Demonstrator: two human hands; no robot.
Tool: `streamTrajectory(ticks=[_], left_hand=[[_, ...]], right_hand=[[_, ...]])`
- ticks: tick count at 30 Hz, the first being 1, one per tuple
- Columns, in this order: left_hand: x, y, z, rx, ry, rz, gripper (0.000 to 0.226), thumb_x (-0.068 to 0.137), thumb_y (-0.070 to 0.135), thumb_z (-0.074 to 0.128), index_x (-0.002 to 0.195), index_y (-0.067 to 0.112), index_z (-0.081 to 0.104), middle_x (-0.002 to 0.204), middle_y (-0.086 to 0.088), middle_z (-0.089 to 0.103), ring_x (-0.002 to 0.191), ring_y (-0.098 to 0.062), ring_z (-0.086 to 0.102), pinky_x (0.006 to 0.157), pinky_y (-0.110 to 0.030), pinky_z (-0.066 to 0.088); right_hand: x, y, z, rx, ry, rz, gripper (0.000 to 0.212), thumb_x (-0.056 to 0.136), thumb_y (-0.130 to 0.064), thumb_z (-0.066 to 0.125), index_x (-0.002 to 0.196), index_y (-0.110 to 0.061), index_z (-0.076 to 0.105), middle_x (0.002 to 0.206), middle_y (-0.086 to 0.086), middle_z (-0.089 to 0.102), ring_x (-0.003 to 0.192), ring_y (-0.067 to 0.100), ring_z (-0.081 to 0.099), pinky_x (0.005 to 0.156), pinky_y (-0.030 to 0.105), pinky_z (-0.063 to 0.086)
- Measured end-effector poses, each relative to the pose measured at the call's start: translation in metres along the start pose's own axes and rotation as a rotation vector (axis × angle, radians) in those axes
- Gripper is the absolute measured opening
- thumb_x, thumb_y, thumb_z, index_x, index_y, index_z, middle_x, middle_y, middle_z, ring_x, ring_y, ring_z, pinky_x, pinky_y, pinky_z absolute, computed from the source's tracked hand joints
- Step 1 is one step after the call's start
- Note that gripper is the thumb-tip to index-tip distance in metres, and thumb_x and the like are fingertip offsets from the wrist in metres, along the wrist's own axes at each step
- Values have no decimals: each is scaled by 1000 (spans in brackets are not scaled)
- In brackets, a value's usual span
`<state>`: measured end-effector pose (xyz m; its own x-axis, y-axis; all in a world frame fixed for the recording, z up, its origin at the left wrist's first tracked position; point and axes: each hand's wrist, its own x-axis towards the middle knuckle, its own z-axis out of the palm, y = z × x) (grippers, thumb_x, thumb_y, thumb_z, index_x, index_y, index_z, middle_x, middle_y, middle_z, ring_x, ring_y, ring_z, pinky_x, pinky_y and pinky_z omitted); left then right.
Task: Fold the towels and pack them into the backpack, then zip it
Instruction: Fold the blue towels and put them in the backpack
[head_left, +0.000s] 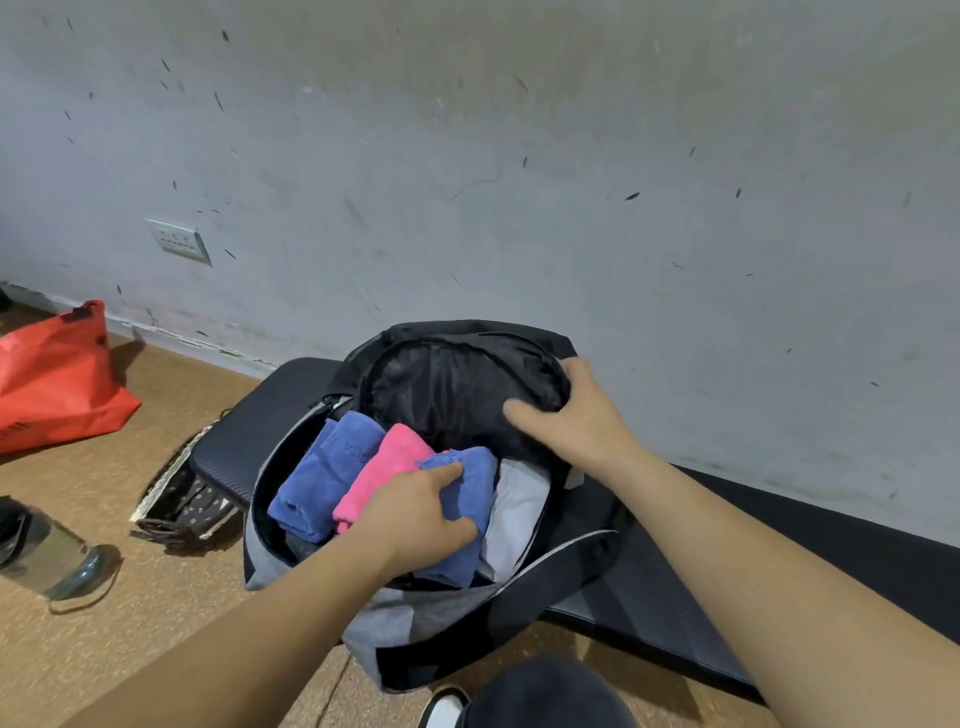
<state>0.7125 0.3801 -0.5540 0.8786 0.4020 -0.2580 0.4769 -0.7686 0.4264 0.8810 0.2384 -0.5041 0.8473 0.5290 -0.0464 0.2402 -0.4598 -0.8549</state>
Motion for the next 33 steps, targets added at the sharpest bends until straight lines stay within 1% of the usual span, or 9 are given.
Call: streamTrajectory(ticks=[2, 6, 9, 14, 17, 20, 23, 29, 33], left_hand=[[1, -1, -5, -11, 19, -18, 68, 90, 46, 65, 154, 39, 42, 130, 4, 62, 108, -17, 58, 85, -24, 44], [12, -10, -11, 169, 98, 6, 62, 79, 49, 55, 140, 43, 48, 112, 4, 56, 87, -20, 61, 70, -34, 54], [14, -7, -6, 271, 147, 37, 64, 74, 54, 47, 137, 40, 41, 113, -3, 45, 80, -23, 57, 59, -32, 42], [7, -2, 9, 514, 427, 318, 50, 71, 25, 75, 119, 22, 64, 120, -10, 59, 88, -33, 57, 64, -38, 45], [-11, 3, 39, 424, 269, 485, 51, 90, 47, 59, 140, 39, 53, 144, -15, 56, 115, -45, 61, 87, -55, 56], [-15, 0, 43, 452, 22, 329, 64, 93, 71, 40, 154, 53, 30, 175, -11, 8, 158, -46, 13, 119, -64, 29], [-5, 2, 33, 510, 17, 361, 57, 98, 61, 49, 152, 50, 35, 175, -9, 4, 157, -43, 14, 115, -54, 37], [1, -2, 30, 494, 61, 444, 50, 87, 57, 54, 136, 47, 56, 166, -5, 35, 149, -40, 36, 96, -45, 50], [0, -4, 28, 404, 73, 412, 66, 81, 81, 49, 138, 48, 54, 168, -4, 31, 151, -36, 33, 102, -44, 50]], right_hand=[[2, 8, 0, -227, -97, -46, 67, 65, -59, 82, 115, -29, 51, 107, -14, 64, 97, 9, 65, 82, 34, 56], [11, 12, 1, -527, -65, -100, 33, 91, -47, 67, 84, -20, 49, 79, -3, 58, 78, 22, 60, 68, 37, 52], [20, 10, 0, -472, -54, -78, 37, 99, -39, 58, 73, -18, 43, 70, -1, 50, 69, 23, 52, 61, 34, 41], [23, 5, 6, -382, -43, -40, 39, 103, -38, 54, 75, -15, 40, 74, 1, 47, 64, 18, 44, 59, 34, 37], [18, 6, 10, -338, -6, -40, 37, 104, -36, 53, 76, -17, 38, 75, 1, 48, 64, 16, 43, 56, 32, 34], [12, 4, 16, -250, 27, -66, 30, 106, -30, 52, 83, -13, 42, 75, 1, 48, 64, 14, 44, 56, 29, 36], [12, -6, 18, -132, 80, -117, 25, 105, -27, 53, 95, -4, 49, 79, 3, 52, 66, 13, 46, 62, 28, 40], [22, -25, 19, 169, 84, 34, 25, 95, -34, 59, 100, -10, 58, 89, 4, 62, 81, 21, 58, 75, 39, 52], [26, -33, 8, 229, -129, 143, 61, 69, -69, 79, 109, -24, 69, 103, -10, 76, 98, 12, 73, 90, 35, 58]])
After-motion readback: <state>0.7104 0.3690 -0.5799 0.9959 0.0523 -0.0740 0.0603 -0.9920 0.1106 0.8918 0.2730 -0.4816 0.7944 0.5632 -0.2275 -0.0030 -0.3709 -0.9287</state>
